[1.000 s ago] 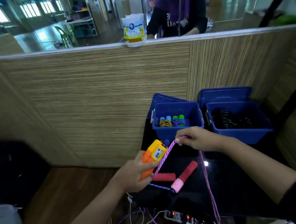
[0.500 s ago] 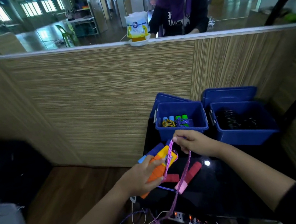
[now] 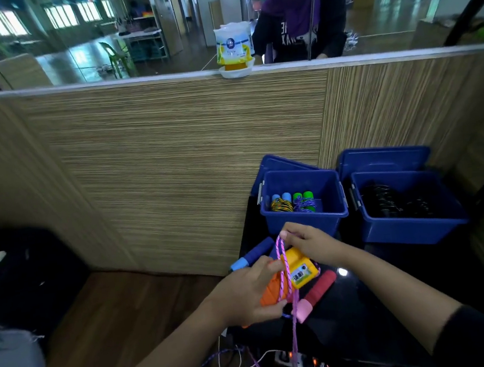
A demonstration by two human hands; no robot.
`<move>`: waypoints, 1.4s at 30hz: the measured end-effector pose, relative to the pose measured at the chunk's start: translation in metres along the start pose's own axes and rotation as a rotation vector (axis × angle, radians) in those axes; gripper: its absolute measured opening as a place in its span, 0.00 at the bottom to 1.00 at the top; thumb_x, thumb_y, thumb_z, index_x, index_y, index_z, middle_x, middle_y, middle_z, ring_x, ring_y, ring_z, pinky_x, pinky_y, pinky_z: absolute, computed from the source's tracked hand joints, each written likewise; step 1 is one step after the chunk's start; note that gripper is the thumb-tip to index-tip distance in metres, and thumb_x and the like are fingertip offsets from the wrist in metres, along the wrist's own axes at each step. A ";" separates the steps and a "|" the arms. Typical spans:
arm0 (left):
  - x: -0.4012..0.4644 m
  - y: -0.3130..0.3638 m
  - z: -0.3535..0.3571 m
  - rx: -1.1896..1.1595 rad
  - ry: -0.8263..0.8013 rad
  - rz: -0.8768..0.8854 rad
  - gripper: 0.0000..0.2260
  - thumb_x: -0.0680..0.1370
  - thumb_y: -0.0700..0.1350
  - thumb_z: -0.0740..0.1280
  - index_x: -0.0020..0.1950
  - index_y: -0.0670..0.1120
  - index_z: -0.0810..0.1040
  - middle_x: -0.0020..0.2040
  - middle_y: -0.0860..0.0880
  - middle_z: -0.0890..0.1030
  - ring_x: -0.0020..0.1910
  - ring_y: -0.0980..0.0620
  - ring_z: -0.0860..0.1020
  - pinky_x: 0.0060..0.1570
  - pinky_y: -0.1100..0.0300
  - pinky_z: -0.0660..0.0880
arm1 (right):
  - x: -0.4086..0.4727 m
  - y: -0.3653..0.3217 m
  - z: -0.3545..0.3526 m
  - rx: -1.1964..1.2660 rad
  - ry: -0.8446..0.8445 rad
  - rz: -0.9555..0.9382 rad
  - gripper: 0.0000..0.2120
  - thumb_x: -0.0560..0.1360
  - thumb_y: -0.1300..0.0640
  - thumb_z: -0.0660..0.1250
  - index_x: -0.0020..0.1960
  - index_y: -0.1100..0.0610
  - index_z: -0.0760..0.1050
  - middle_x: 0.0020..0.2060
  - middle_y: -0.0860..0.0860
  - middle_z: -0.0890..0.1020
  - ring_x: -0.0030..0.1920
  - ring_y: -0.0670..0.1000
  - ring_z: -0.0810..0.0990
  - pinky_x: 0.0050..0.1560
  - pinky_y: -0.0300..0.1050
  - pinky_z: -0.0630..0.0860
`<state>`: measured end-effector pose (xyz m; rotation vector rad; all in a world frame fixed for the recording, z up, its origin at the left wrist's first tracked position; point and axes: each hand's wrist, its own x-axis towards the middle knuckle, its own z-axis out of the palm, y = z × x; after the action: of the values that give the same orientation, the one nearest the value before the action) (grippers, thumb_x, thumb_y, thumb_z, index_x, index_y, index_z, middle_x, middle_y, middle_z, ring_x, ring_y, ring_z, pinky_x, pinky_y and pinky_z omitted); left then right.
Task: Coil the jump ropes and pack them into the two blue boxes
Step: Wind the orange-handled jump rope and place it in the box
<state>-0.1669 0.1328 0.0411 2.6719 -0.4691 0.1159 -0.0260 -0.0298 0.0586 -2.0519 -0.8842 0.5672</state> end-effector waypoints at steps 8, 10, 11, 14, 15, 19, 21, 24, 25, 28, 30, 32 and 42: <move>0.010 -0.008 -0.004 -0.115 -0.061 -0.076 0.23 0.74 0.59 0.62 0.68 0.63 0.62 0.63 0.58 0.69 0.49 0.52 0.77 0.48 0.51 0.75 | -0.001 -0.003 0.008 0.051 0.209 0.152 0.14 0.81 0.51 0.56 0.38 0.54 0.63 0.29 0.48 0.67 0.31 0.45 0.65 0.32 0.36 0.63; 0.012 -0.006 -0.004 -0.090 -0.039 -0.082 0.22 0.74 0.59 0.62 0.67 0.62 0.62 0.62 0.59 0.70 0.48 0.52 0.78 0.48 0.51 0.74 | -0.001 -0.003 0.010 0.030 0.266 0.169 0.15 0.81 0.52 0.55 0.36 0.53 0.62 0.29 0.48 0.67 0.30 0.46 0.65 0.31 0.35 0.63; 0.012 -0.004 -0.003 -0.068 -0.023 -0.086 0.22 0.74 0.60 0.62 0.67 0.62 0.62 0.62 0.58 0.70 0.48 0.53 0.78 0.48 0.52 0.74 | -0.002 -0.003 0.011 0.021 0.280 0.176 0.16 0.82 0.52 0.55 0.36 0.53 0.61 0.28 0.48 0.67 0.30 0.46 0.65 0.31 0.35 0.64; 0.011 -0.001 0.001 -0.017 0.016 -0.103 0.24 0.73 0.68 0.62 0.65 0.61 0.62 0.60 0.59 0.71 0.50 0.58 0.76 0.48 0.60 0.73 | -0.004 -0.004 0.013 0.025 0.299 0.189 0.16 0.81 0.52 0.55 0.36 0.53 0.62 0.29 0.48 0.68 0.31 0.46 0.66 0.31 0.35 0.64; 0.010 0.000 0.003 -0.011 0.018 -0.108 0.25 0.73 0.69 0.61 0.64 0.60 0.62 0.59 0.59 0.71 0.50 0.58 0.76 0.47 0.61 0.73 | -0.004 -0.003 0.015 0.029 0.303 0.190 0.16 0.81 0.52 0.56 0.35 0.53 0.62 0.29 0.48 0.68 0.31 0.46 0.67 0.31 0.35 0.64; 0.007 -0.002 0.002 0.012 -0.015 -0.078 0.22 0.75 0.62 0.61 0.65 0.57 0.62 0.58 0.57 0.71 0.44 0.53 0.76 0.43 0.56 0.73 | -0.004 0.005 0.013 0.195 0.186 0.204 0.16 0.81 0.52 0.58 0.36 0.54 0.63 0.29 0.48 0.65 0.30 0.46 0.65 0.34 0.42 0.63; 0.004 -0.002 0.000 0.025 -0.032 -0.032 0.22 0.74 0.60 0.62 0.65 0.55 0.63 0.58 0.56 0.71 0.43 0.52 0.76 0.42 0.56 0.72 | -0.005 0.006 0.006 0.318 0.063 0.236 0.15 0.80 0.50 0.60 0.36 0.54 0.66 0.28 0.48 0.66 0.28 0.45 0.66 0.30 0.41 0.63; 0.002 -0.003 -0.005 0.011 -0.039 0.020 0.22 0.75 0.59 0.62 0.65 0.53 0.63 0.59 0.54 0.71 0.45 0.50 0.76 0.42 0.54 0.72 | -0.010 0.004 -0.004 0.417 -0.071 0.271 0.16 0.79 0.50 0.62 0.34 0.54 0.71 0.26 0.46 0.73 0.26 0.42 0.71 0.30 0.35 0.68; 0.001 -0.003 -0.007 0.005 -0.032 0.028 0.22 0.75 0.59 0.61 0.65 0.53 0.62 0.59 0.53 0.72 0.45 0.49 0.76 0.43 0.54 0.72 | -0.011 0.004 -0.006 0.485 -0.094 0.280 0.15 0.78 0.50 0.64 0.34 0.54 0.74 0.27 0.48 0.76 0.29 0.44 0.75 0.35 0.38 0.71; 0.000 -0.002 -0.016 -0.041 0.016 0.008 0.21 0.74 0.59 0.61 0.64 0.55 0.59 0.55 0.53 0.72 0.43 0.51 0.76 0.42 0.53 0.73 | -0.010 0.008 -0.005 0.711 -0.095 0.349 0.11 0.76 0.53 0.66 0.40 0.59 0.79 0.36 0.56 0.82 0.40 0.54 0.81 0.45 0.48 0.78; -0.001 -0.001 -0.021 -0.074 0.070 -0.009 0.21 0.74 0.58 0.61 0.63 0.56 0.59 0.52 0.56 0.71 0.40 0.52 0.75 0.40 0.55 0.71 | -0.010 0.011 0.003 0.767 -0.044 0.388 0.09 0.78 0.57 0.64 0.42 0.59 0.77 0.35 0.56 0.80 0.38 0.54 0.79 0.40 0.46 0.76; -0.001 0.001 -0.024 -0.107 0.153 -0.036 0.21 0.73 0.58 0.61 0.63 0.56 0.60 0.50 0.58 0.70 0.38 0.55 0.72 0.38 0.60 0.66 | -0.012 0.014 0.016 0.797 -0.052 0.375 0.10 0.80 0.61 0.59 0.40 0.58 0.74 0.28 0.52 0.74 0.29 0.49 0.70 0.31 0.41 0.70; 0.009 -0.039 -0.029 -0.067 0.484 -0.555 0.28 0.72 0.64 0.54 0.64 0.48 0.68 0.57 0.48 0.78 0.51 0.43 0.79 0.46 0.52 0.73 | -0.055 -0.016 0.091 -0.124 -0.193 0.002 0.11 0.80 0.50 0.57 0.41 0.50 0.70 0.30 0.51 0.73 0.30 0.50 0.73 0.36 0.45 0.72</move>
<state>-0.1455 0.1754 0.0531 2.4824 0.4078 0.5460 -0.1277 -0.0184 0.0241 -2.1349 -1.0533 0.7375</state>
